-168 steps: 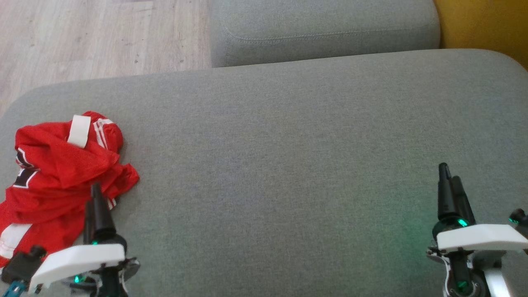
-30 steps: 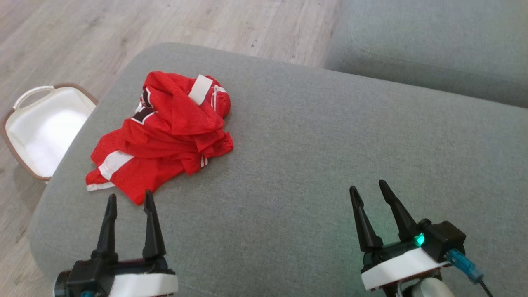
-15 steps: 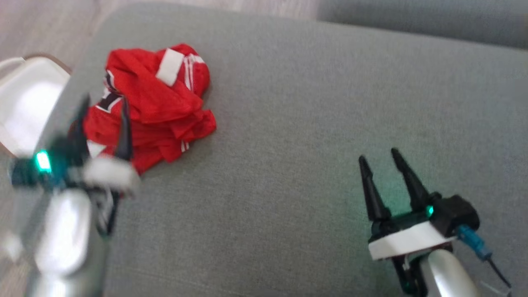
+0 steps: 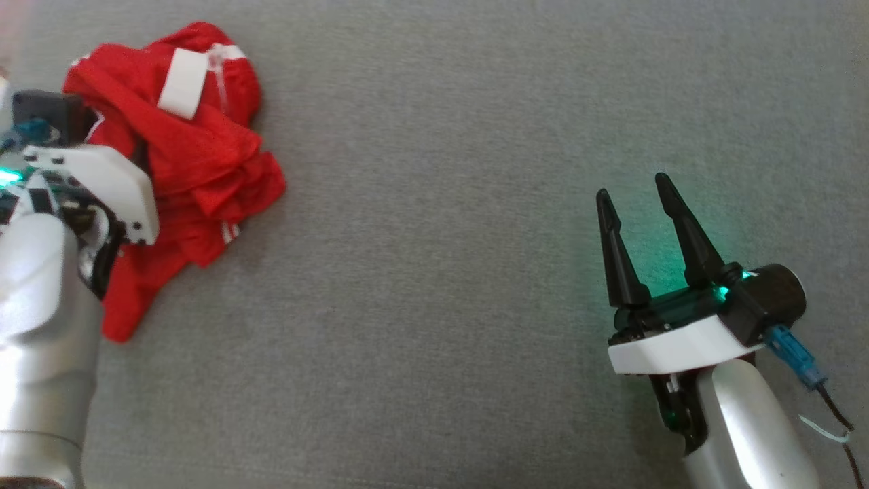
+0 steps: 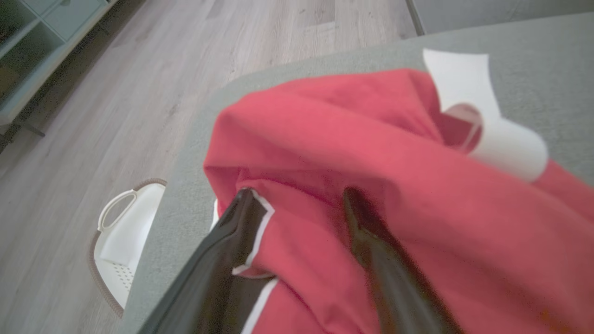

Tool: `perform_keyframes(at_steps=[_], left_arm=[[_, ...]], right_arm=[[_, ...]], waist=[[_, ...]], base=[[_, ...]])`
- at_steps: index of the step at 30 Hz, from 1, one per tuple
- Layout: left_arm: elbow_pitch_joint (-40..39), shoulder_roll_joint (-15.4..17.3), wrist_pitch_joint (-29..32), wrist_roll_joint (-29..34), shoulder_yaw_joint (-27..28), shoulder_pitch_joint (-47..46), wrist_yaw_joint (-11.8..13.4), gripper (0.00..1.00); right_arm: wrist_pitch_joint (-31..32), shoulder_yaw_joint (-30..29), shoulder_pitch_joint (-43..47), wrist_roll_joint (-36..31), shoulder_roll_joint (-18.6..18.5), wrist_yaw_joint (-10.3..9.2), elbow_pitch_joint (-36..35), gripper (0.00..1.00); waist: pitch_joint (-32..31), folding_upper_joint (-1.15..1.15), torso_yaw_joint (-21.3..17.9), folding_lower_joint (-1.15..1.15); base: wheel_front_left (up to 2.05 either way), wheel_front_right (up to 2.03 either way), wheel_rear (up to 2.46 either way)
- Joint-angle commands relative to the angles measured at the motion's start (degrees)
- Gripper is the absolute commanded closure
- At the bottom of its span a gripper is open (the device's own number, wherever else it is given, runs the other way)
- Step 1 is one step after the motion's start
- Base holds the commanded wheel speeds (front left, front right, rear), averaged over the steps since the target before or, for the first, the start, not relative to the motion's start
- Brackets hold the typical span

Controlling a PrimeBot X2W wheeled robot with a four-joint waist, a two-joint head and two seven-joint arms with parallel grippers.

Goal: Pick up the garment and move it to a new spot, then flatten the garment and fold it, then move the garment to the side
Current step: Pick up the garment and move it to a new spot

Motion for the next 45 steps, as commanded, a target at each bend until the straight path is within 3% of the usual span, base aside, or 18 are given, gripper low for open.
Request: perform_keyframes(at_steps=[1,3,4,5,13,16,19,27,33,39,45], left_arm=[[0.1,3.8,0.4,-0.5,1.5,-2.7,-0.2,0.0],[2.7,4.3,0.6,-1.2,1.4,-3.6,-0.2,0.0],[3.9,4.4,0.6,-1.7,1.5,-3.9,-0.3,0.13],[4.8,4.5,0.2,-2.2,1.6,-4.1,-0.3,1.0],[4.8,4.9,-12.1,-2.8,1.7,-7.2,0.1,1.0],[1.4,4.2,-17.8,-2.6,0.8,-9.0,0.0,1.0],[-2.0,3.5,-19.5,-2.5,-0.3,-9.5,0.0,1.0],[-11.9,2.3,-16.7,-2.0,-3.5,-7.7,-0.1,1.0],[-20.9,-1.1,-11.9,-3.0,-6.5,-4.6,0.1,1.0],[-26.8,-5.9,-8.6,-3.6,-10.7,-1.4,0.7,1.0],[-27.3,-10.6,-8.6,-3.2,-14.2,-1.6,1.7,1.0]], right_arm=[[-0.6,1.5,-1.1,0.0,-0.2,-0.04,-2.2,0.0],[-0.6,1.7,-1.4,0.0,-0.2,-0.04,-2.3,0.0],[-0.6,1.8,-1.5,0.1,-0.2,-0.04,-2.3,0.0],[-0.6,1.9,-1.6,0.2,-0.2,-0.04,-2.2,0.0],[-0.6,1.6,-1.2,1.4,-0.2,-0.04,-1.7,0.0],[-0.6,1.7,-0.7,2.6,-0.2,-0.04,-1.3,0.0],[-0.6,1.9,-0.1,3.7,-0.2,-0.04,-1.2,0.0],[-0.6,2.0,0.8,6.1,-0.2,-0.04,-1.2,0.0],[-0.6,2.2,0.7,7.0,-0.2,-0.04,-1.4,0.0],[-0.6,2.6,-0.5,8.1,-0.2,-0.04,-2.1,0.0],[-0.6,1.5,-1.5,10.2,-0.2,-0.04,-2.8,0.0]], waist=[[1.4,0.0,-1.5,-0.02],[1.7,0.0,-2.0,-0.02],[1.7,0.0,-2.2,-0.02],[1.6,0.0,-2.5,-0.02],[-1.1,0.0,-3.2,-0.02],[-3.5,0.0,-3.6,-0.02],[-5.5,0.0,-4.2,-0.02],[-8.4,0.0,-6.8,-0.02],[-8.9,0.0,-10.5,-0.02],[-7.7,0.0,-17.1,-0.02],[-5.6,0.0,-24.2,-0.02]], base=[[0.0,0.0,0.0],[0.0,0.0,0.0],[0.0,0.0,0.0],[0.0,0.0,0.0],[0.0,0.0,0.0],[0.0,0.0,0.0],[0.0,0.0,0.0],[0.0,0.0,0.0],[0.0,0.0,0.0],[0.0,0.0,0.0],[0.0,0.0,0.0]])
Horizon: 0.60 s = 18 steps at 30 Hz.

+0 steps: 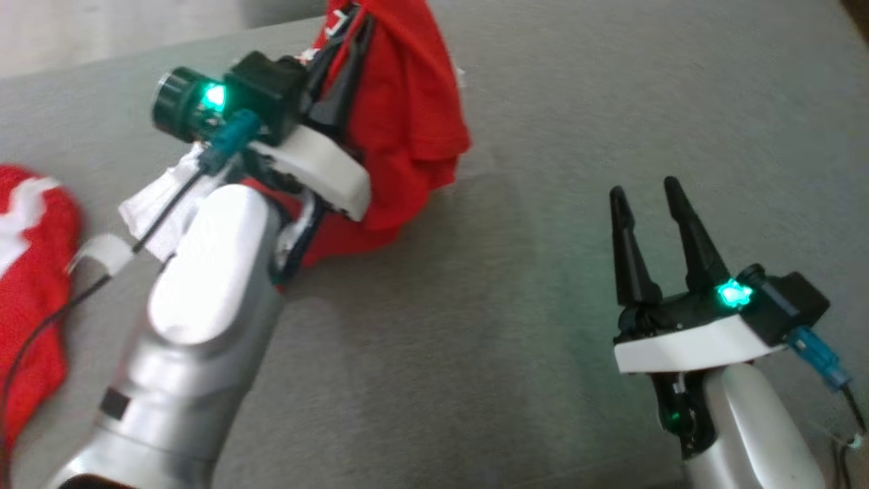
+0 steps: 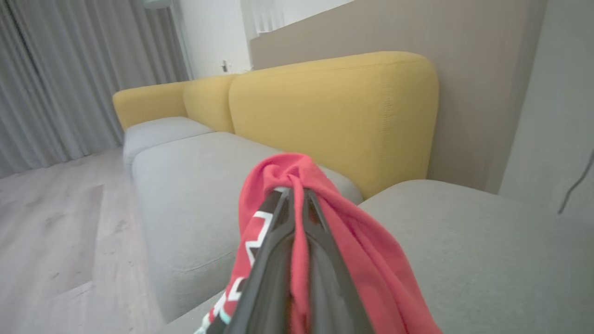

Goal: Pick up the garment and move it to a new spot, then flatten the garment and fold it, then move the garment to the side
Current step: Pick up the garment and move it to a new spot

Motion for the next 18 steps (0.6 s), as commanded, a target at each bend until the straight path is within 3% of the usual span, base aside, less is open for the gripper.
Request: perform_keyframes(at_steps=[1,2,3,4,10,18], left_arm=[[-1.5,0.2,-0.9,0.1,1.5,-3.0,0.9,1.0],[-0.8,-0.2,-1.7,0.4,1.3,-3.5,1.4,0.63],[0.0,-0.2,-2.7,1.1,1.3,-4.1,2.0,0.08],[1.0,-0.1,-3.8,1.7,1.3,-4.6,2.5,0.0],[6.5,0.8,-9.9,2.1,3.1,-5.6,4.6,0.0],[6.2,3.3,-17.5,0.6,4.8,1.1,4.9,0.0]], right_arm=[[-0.6,1.1,-2.5,0.9,-0.2,-0.04,-2.2,0.0],[-0.6,1.0,-2.6,1.2,-0.2,-0.04,-2.3,0.0],[-0.6,1.2,-2.6,1.5,-0.2,-0.04,-2.4,0.0],[-0.6,1.3,-2.7,1.7,-0.2,-0.04,-2.5,0.0],[-0.6,0.9,-1.8,2.4,-0.2,-0.04,-3.0,0.0],[-0.6,-0.4,0.1,0.4,-0.2,-0.04,-3.2,0.0]], waist=[[2.1,0.0,-5.0,0.0],[2.3,0.0,-5.8,0.0],[2.5,0.0,-6.8,0.0],[2.6,0.0,-7.4,0.0],[1.8,0.0,-8.4,0.0],[-0.9,0.0,-2.0,0.0]], base=[[0.0,0.0,0.0],[0.0,0.0,0.0],[0.0,0.0,0.0],[0.0,0.0,0.0],[0.0,0.0,0.0],[0.0,0.0,0.0]])
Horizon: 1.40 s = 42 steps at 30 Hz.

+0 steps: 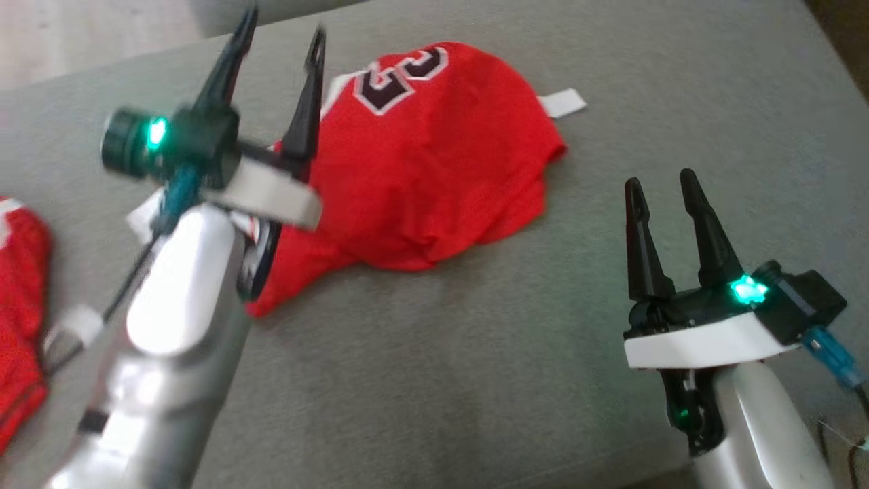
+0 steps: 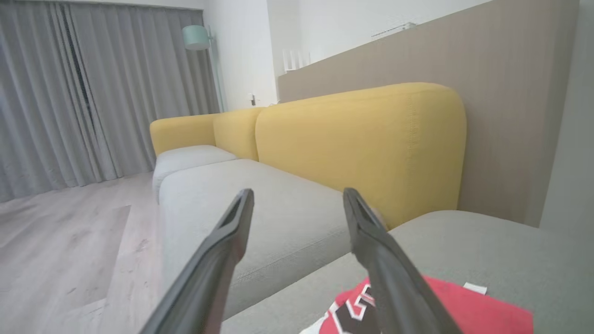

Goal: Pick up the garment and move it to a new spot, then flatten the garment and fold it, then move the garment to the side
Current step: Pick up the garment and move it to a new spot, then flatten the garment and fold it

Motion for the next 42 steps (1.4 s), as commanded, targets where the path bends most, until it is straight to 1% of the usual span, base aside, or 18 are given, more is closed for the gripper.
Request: perform_keyframes(at_steps=[1,5,6,10,11,13,15,18,21,24,28,30,32,37,40,42], left_arm=[[-2.8,2.0,-1.3,-0.6,2.4,1.5,0.7,0.0],[-6.3,2.1,-3.1,-2.2,4.0,10.0,2.1,0.0],[-6.3,2.1,-3.1,-2.2,4.0,10.0,2.1,0.0],[-11.3,1.3,-3.7,-2.3,4.3,19.5,3.3,0.0],[-12.8,1.0,-3.7,-2.0,4.6,21.5,3.7,0.0],[-15.4,1.0,-3.7,0.4,4.7,25.3,5.2,0.0],[-17.3,-0.7,-3.7,0.4,5.4,28.6,6.2,0.0],[-19.6,-2.4,-3.7,0.6,6.6,31.8,6.4,0.0],[-21.5,-3.4,-3.7,1.5,7.9,33.3,6.3,0.0],[-22.1,-3.4,-3.7,3.3,8.2,33.9,5.2,0.0],[-22.2,-4.1,-3.7,3.3,9.4,33.5,3.8,0.0],[-21.9,-4.5,-3.7,3.6,9.3,33.3,3.2,0.0],[-21.7,-5.0,-3.7,3.6,9.2,33.1,2.9,0.0],[-21.0,-5.7,-3.7,3.5,8.2,32.8,2.0,0.0],[-20.6,-5.8,-3.7,3.4,7.9,32.5,1.7,0.0],[-20.3,-5.9,-3.7,3.3,7.7,32.2,1.5,0.0]], right_arm=[[-0.6,0.8,0.7,-0.9,-0.1,-0.04,-2.0,0.0],[-0.6,0.5,1.6,-2.0,-0.1,-0.04,-1.5,0.0],[-0.6,0.5,1.6,-2.0,-0.1,-0.04,-1.5,0.0],[-0.6,-0.1,2.4,-2.7,-0.1,-0.04,-1.5,0.0],[-0.6,-0.3,2.7,-3.0,-0.1,-0.04,-1.5,0.0],[-0.6,-0.6,3.3,-3.5,-0.1,-0.04,-1.4,0.0],[-0.6,-1.1,3.9,-3.8,-0.1,-0.04,-1.3,0.0],[-0.6,-1.8,4.7,-4.0,-0.1,-0.04,-1.3,0.0],[-0.6,-2.1,5.0,-3.9,-0.1,-0.04,-1.2,0.0],[-0.6,-2.5,4.8,-3.8,-0.1,-0.04,-1.2,0.0],[-0.6,-2.4,4.2,-4.7,-0.1,-0.04,-0.2,0.0],[-0.6,-3.0,3.8,-6.6,-0.1,-0.04,1.7,0.0],[-0.6,-5.5,2.7,-7.8,-0.1,-0.04,4.1,0.0],[0.1,-11.9,-1.9,-10.3,-0.1,-0.04,14.1,0.0],[0.8,-15.0,-5.4,-11.5,-0.1,-0.04,20.2,0.0],[0.7,-15.9,-7.3,-12.1,-0.1,-0.04,24.2,0.0]], waist=[[-1.8,0.0,3.6,0.0],[-3.5,0.0,6.9,0.0],[-3.5,0.0,6.9,0.0],[-4.8,0.0,9.6,0.0],[-5.1,0.0,10.2,0.0],[-5.6,0.0,11.2,0.0],[-6.0,0.0,12.0,0.0],[-6.4,0.0,13.1,0.0],[-6.4,0.0,13.7,0.0],[-6.2,0.0,14.4,0.0],[-5.3,0.0,16.0,0.0],[-4.6,0.0,17.1,0.0],[-3.9,0.0,18.1,0.0],[-2.0,0.0,20.6,0.0],[-1.1,0.0,21.6,0.0],[-0.8,0.0,22.3,0.0]], base=[[0.0,0.0,0.0],[0.0,0.0,0.0],[0.0,0.0,0.0],[0.0,0.0,0.0],[0.0,0.0,0.0],[0.0,0.0,0.0],[0.0,0.0,0.0],[0.0,0.0,0.0],[0.0,0.0,0.0],[0.0,0.0,0.0],[0.0,0.0,0.0],[0.0,0.0,0.0],[0.0,0.0,0.0],[0.0,0.0,0.0],[0.0,0.0,0.0],[0.0,0.0,0.0]])
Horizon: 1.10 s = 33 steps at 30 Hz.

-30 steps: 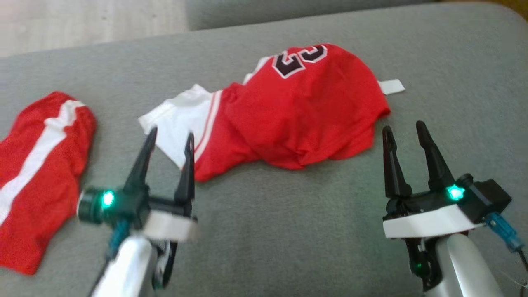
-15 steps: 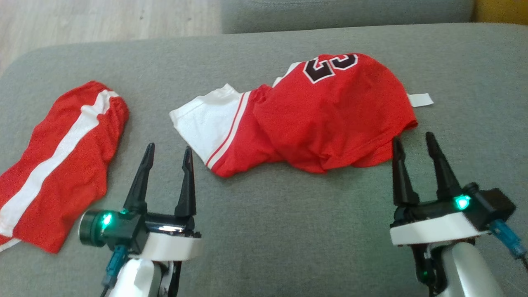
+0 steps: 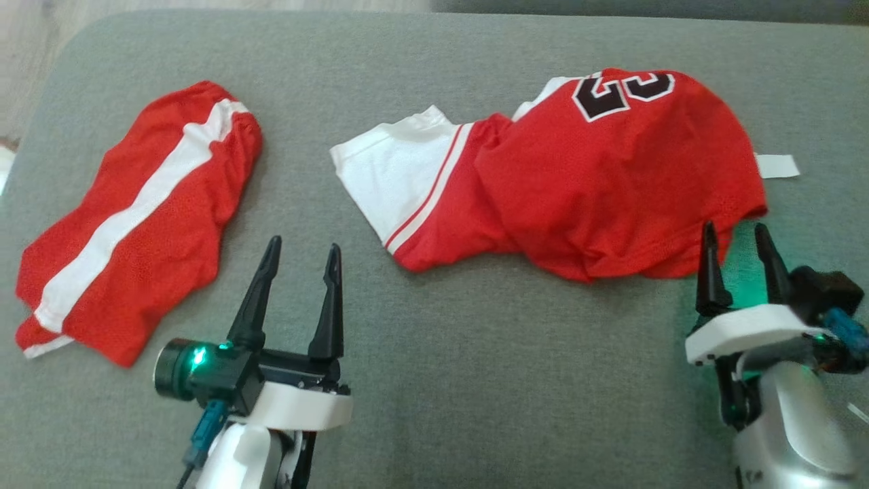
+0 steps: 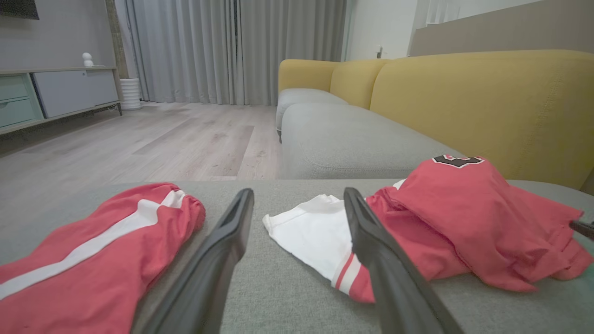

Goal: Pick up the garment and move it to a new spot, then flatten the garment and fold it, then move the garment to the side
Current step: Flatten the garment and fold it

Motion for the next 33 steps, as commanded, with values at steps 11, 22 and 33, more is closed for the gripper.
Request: perform_keyframes(at_steps=[11,22,33], left_arm=[[-1.1,-0.1,-0.3,-1.0,-0.3,-3.5,0.3,0.0],[-1.3,-0.1,-0.3,-1.8,1.1,-2.9,0.8,0.0],[-1.8,-0.1,-0.3,-2.4,1.3,-1.0,1.4,0.0]], right_arm=[[-1.4,1.0,-11.3,5.0,-0.2,-0.04,17.7,0.22],[-1.4,-2.4,-11.8,-1.8,-0.2,-0.04,11.8,1.0],[3.8,-18.6,-10.8,-17.1,-3.1,-0.04,3.4,0.5]], waist=[[1.5,0.0,2.2,-0.01],[-1.2,0.0,-1.9,-0.01],[-5.1,0.0,-6.5,-0.01]], base=[[0.0,0.0,0.0],[0.0,0.0,0.0],[0.0,0.0,0.0]])
